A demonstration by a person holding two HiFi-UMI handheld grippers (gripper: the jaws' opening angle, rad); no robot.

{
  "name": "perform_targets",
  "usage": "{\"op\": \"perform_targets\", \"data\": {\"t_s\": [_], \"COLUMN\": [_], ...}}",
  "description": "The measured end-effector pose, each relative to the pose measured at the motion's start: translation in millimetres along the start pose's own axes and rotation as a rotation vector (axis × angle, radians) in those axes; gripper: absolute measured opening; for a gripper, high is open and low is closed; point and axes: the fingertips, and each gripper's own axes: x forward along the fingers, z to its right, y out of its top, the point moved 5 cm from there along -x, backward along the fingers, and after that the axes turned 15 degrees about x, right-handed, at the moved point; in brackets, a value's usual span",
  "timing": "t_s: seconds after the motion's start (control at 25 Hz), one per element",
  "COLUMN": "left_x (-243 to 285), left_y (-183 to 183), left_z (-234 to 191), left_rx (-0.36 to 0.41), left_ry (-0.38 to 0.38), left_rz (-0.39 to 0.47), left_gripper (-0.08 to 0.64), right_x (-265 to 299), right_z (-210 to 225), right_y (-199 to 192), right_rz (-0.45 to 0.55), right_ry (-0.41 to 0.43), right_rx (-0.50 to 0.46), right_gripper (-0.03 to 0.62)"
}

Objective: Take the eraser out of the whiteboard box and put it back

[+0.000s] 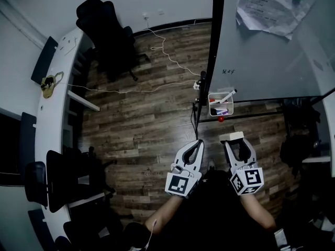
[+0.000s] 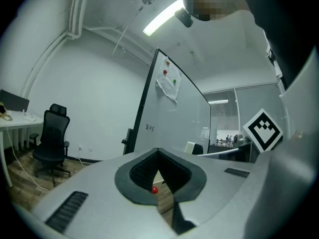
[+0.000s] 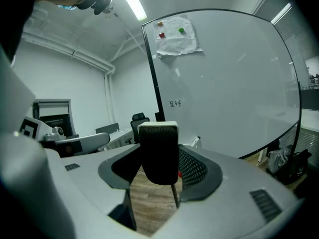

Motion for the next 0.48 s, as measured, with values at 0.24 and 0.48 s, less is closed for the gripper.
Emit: {"op": "perform_targets", "data": {"t_s": [0.24, 0.48], "left_x": [-8.7, -0.8], "left_y": [-4.2, -10.9], "left_z": [-14.1, -18.8], "left_rx": [-0.026, -0.032], "left_ry": [0.007, 0.005], "left_rz": [0.010, 0.010], "left_gripper": [0.006, 0.006], "right_x": [1.7, 16.0], "right_z": [-7.1, 4.7], "right_y": [-3.8, -0.7], "right_rz": [0.011, 0.010], "right_ry": [-0.034, -0.057], "right_rx": [-0.028, -0.025], "right_gripper": [0.238, 0.238]}}
